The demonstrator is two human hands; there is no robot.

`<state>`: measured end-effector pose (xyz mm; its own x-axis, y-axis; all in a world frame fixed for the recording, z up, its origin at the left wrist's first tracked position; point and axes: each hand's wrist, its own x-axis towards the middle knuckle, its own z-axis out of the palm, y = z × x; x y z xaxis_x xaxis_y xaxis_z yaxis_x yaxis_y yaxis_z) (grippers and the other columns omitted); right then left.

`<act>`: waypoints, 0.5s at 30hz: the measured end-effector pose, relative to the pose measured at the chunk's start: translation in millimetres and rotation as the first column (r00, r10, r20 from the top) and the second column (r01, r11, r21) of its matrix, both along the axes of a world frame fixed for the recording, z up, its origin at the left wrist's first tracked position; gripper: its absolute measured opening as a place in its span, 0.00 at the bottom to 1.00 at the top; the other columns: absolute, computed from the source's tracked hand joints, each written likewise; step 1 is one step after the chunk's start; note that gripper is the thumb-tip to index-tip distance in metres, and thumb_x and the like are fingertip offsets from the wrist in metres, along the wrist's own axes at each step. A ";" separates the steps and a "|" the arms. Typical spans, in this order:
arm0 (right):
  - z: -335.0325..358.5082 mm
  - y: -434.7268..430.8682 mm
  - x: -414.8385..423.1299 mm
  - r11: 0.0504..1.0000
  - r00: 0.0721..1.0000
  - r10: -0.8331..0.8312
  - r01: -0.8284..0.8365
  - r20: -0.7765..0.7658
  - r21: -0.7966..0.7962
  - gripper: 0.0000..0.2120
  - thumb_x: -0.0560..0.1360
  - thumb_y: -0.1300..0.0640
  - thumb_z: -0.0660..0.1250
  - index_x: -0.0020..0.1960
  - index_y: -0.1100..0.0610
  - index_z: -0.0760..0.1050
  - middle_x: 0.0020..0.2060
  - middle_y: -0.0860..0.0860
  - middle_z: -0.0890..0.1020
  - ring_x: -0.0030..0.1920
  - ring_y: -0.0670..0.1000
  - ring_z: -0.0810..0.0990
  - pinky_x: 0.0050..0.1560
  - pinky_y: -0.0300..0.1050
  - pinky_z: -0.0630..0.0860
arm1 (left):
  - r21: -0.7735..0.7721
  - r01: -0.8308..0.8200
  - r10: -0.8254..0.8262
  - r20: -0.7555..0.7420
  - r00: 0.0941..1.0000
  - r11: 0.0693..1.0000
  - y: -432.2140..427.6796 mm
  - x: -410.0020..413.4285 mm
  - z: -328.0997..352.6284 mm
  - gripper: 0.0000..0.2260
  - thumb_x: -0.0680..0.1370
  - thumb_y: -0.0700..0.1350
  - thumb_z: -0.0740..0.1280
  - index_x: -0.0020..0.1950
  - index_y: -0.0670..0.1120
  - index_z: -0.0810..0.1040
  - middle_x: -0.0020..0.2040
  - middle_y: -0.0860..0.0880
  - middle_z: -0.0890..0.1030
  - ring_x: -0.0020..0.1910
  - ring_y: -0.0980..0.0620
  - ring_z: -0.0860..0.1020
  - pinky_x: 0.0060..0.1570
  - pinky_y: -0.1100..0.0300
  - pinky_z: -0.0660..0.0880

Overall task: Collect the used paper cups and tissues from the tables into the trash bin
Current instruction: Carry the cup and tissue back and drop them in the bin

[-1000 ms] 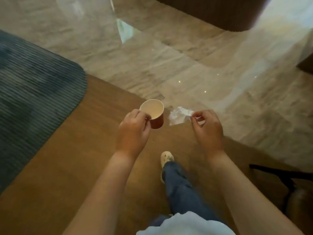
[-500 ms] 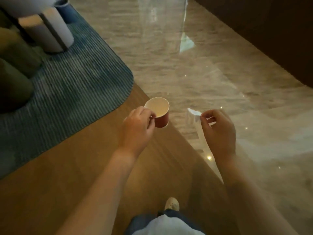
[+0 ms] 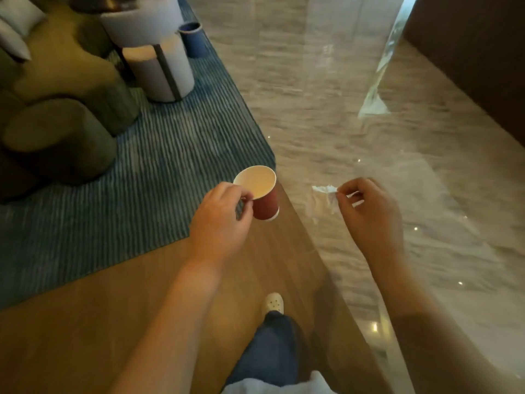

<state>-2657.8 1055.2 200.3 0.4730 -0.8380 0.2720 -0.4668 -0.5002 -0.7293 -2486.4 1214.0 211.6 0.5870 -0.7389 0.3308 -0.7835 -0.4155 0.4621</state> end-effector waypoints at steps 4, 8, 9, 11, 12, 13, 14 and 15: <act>28.4 -66.4 83.8 0.999 0.999 0.029 -0.029 -0.017 -0.040 0.02 0.74 0.57 0.67 0.43 0.52 0.76 0.42 0.43 0.78 0.40 0.42 0.77 0.37 0.31 0.71 | -0.014 0.000 0.000 0.008 1.000 1.000 -71.7 73.3 19.1 0.05 0.76 0.44 0.67 0.51 0.46 0.78 0.48 0.52 0.76 0.49 0.54 0.74 0.43 0.65 0.66; 48.8 -121.9 138.3 0.993 1.000 0.026 -0.027 -0.010 -0.117 0.01 0.75 0.56 0.68 0.44 0.52 0.76 0.42 0.42 0.78 0.40 0.42 0.77 0.38 0.36 0.75 | -0.018 0.013 -0.013 -0.008 1.000 1.000 -133.8 126.0 27.8 0.05 0.76 0.44 0.67 0.51 0.47 0.77 0.48 0.54 0.75 0.49 0.55 0.74 0.44 0.66 0.66; 49.1 -136.2 148.8 0.994 1.000 0.015 -0.014 0.009 -0.107 0.01 0.74 0.57 0.68 0.44 0.52 0.76 0.42 0.42 0.78 0.41 0.42 0.77 0.38 0.36 0.75 | -0.014 0.021 -0.022 -0.011 1.000 1.000 -149.1 138.5 27.6 0.05 0.76 0.44 0.67 0.51 0.47 0.77 0.47 0.54 0.74 0.49 0.55 0.74 0.44 0.66 0.67; 42.7 -164.1 171.8 0.998 1.000 -0.002 0.003 0.019 -0.067 0.02 0.74 0.58 0.68 0.44 0.52 0.76 0.42 0.42 0.78 0.41 0.41 0.77 0.39 0.36 0.76 | -0.003 0.034 -0.034 -0.018 0.999 0.999 -179.6 165.8 24.9 0.05 0.76 0.44 0.67 0.51 0.47 0.77 0.47 0.54 0.74 0.49 0.55 0.74 0.44 0.65 0.67; 36.9 -177.6 184.2 0.999 1.000 -0.001 0.001 0.005 -0.052 0.02 0.74 0.58 0.68 0.44 0.51 0.76 0.42 0.42 0.78 0.41 0.41 0.77 0.39 0.36 0.76 | 0.000 0.032 -0.032 -0.018 0.999 0.999 -193.9 180.2 22.8 0.05 0.76 0.44 0.67 0.51 0.47 0.77 0.47 0.54 0.75 0.49 0.55 0.74 0.45 0.65 0.67; 31.0 -191.5 197.8 0.999 1.000 0.007 -0.007 -0.012 -0.040 0.03 0.75 0.58 0.68 0.44 0.51 0.76 0.42 0.41 0.77 0.41 0.41 0.77 0.38 0.36 0.76 | 0.001 0.025 -0.025 -0.014 1.000 1.000 -208.0 195.4 20.9 0.05 0.76 0.44 0.67 0.51 0.47 0.77 0.47 0.53 0.75 0.49 0.55 0.74 0.45 0.65 0.67; 25.3 -206.4 212.5 0.999 0.999 0.017 -0.018 -0.027 -0.028 0.03 0.75 0.58 0.67 0.44 0.51 0.76 0.42 0.41 0.77 0.41 0.40 0.77 0.38 0.35 0.75 | 0.002 0.015 -0.015 -0.009 1.000 1.000 -222.1 210.8 18.9 0.05 0.76 0.44 0.67 0.50 0.47 0.78 0.47 0.53 0.75 0.49 0.55 0.74 0.45 0.65 0.67; 21.2 -222.4 228.4 0.999 0.999 0.029 -0.030 -0.038 -0.019 0.03 0.75 0.58 0.67 0.44 0.50 0.76 0.42 0.41 0.77 0.41 0.40 0.77 0.38 0.34 0.75 | 0.002 0.003 -0.003 -0.002 1.000 1.000 -236.8 226.8 17.2 0.05 0.76 0.44 0.67 0.50 0.46 0.78 0.47 0.53 0.75 0.49 0.54 0.74 0.45 0.65 0.67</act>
